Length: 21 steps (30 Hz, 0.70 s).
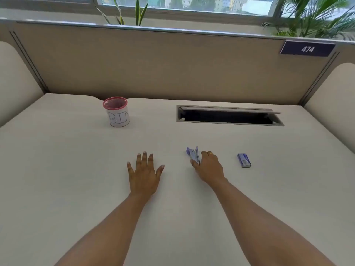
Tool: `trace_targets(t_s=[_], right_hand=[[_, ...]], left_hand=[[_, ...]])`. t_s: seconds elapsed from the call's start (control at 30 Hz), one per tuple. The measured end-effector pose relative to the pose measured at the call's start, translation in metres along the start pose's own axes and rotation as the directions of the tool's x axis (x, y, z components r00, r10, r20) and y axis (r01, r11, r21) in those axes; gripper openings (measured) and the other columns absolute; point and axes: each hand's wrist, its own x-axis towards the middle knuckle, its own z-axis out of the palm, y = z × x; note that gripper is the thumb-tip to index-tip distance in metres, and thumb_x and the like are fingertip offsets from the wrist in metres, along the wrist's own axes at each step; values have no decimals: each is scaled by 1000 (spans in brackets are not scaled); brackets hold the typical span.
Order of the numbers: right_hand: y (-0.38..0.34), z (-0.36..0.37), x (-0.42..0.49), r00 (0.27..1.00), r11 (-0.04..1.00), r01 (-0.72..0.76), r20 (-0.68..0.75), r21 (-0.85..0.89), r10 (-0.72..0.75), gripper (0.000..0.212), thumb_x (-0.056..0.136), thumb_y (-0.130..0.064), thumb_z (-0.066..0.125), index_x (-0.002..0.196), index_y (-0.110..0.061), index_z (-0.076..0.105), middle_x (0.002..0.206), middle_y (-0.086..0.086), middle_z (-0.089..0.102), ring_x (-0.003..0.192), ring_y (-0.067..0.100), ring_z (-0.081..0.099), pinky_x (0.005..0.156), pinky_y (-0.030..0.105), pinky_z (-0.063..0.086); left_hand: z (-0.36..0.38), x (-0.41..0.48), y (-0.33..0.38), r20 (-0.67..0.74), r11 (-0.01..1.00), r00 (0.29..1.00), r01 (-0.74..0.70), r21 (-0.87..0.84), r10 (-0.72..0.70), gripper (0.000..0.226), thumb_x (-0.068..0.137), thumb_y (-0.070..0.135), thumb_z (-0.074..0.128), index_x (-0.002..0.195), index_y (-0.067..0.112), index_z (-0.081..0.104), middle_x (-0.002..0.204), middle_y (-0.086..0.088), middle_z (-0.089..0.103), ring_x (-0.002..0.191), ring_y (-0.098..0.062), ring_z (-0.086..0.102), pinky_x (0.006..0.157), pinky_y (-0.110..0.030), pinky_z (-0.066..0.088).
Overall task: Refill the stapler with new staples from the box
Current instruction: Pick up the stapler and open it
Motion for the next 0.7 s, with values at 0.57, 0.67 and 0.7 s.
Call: trace_targets(t_s=[0.57, 0.67, 0.7], right_hand=[[-5, 19, 22, 997, 993, -69, -34, 91, 73, 38, 91, -24, 52, 120, 0, 49, 123, 15, 46, 112, 30, 49, 80, 35, 45], [-5, 19, 26, 994, 986, -103, -11, 134, 105, 33, 92, -20, 50, 116, 3, 53, 121, 19, 46, 109, 34, 51, 78, 34, 43], [-5, 18, 27, 992, 979, -125, 8, 163, 126, 32, 92, -20, 50, 114, 3, 54, 120, 19, 46, 107, 34, 52, 77, 32, 41]], left_hand=[[20, -2, -13, -46, 999, 998, 41, -7, -42, 90, 72, 62, -13, 148, 21, 11, 158, 0, 7, 146, -18, 0, 116, -47, 0], [20, -3, -13, -33, 998, 998, 51, -22, -52, 71, 89, 59, 7, 148, 21, 10, 159, 0, 5, 146, -17, -2, 117, -46, -1], [20, -5, -12, -26, 998, 998, 53, -21, -53, 65, 93, 54, 14, 149, 20, 8, 159, 0, 3, 146, -17, -3, 117, -45, -2]])
